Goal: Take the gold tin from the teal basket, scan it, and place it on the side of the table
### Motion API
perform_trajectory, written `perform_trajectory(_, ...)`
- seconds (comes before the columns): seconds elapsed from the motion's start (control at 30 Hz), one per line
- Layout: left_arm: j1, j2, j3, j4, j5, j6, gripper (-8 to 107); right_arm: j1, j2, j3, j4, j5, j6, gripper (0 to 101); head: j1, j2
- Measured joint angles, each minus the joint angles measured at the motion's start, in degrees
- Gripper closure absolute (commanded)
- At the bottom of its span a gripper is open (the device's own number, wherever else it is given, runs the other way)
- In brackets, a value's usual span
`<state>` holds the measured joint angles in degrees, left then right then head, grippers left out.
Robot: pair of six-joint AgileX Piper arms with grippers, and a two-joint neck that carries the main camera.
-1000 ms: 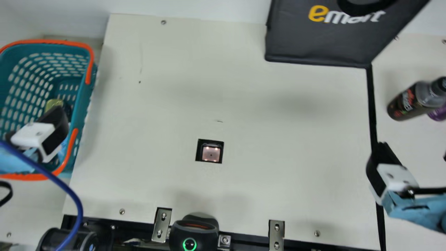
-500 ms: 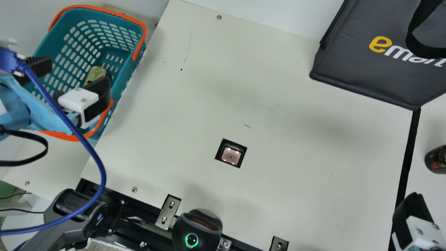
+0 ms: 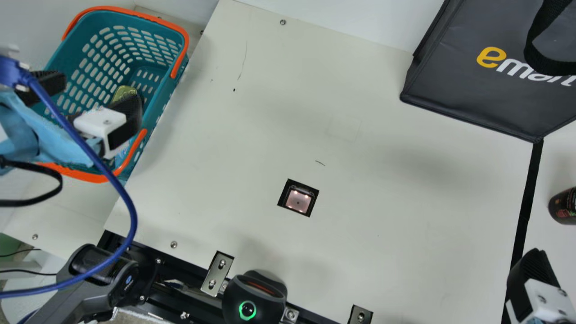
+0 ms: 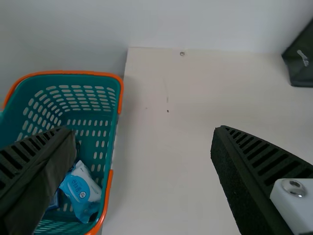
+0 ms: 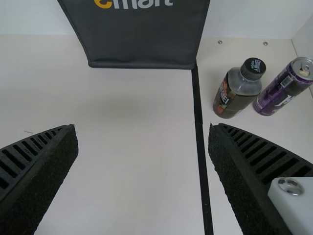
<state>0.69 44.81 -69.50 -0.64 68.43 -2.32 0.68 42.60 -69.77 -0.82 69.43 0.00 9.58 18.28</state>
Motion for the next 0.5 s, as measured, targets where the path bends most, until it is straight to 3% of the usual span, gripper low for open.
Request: perform_trajectory(0.5,16.1,7.1,-0.6,-2.0,-3.3,-2.8,9,0.0,0.0,0.0,0.0,0.0,0.0,6,0.0,0.0)
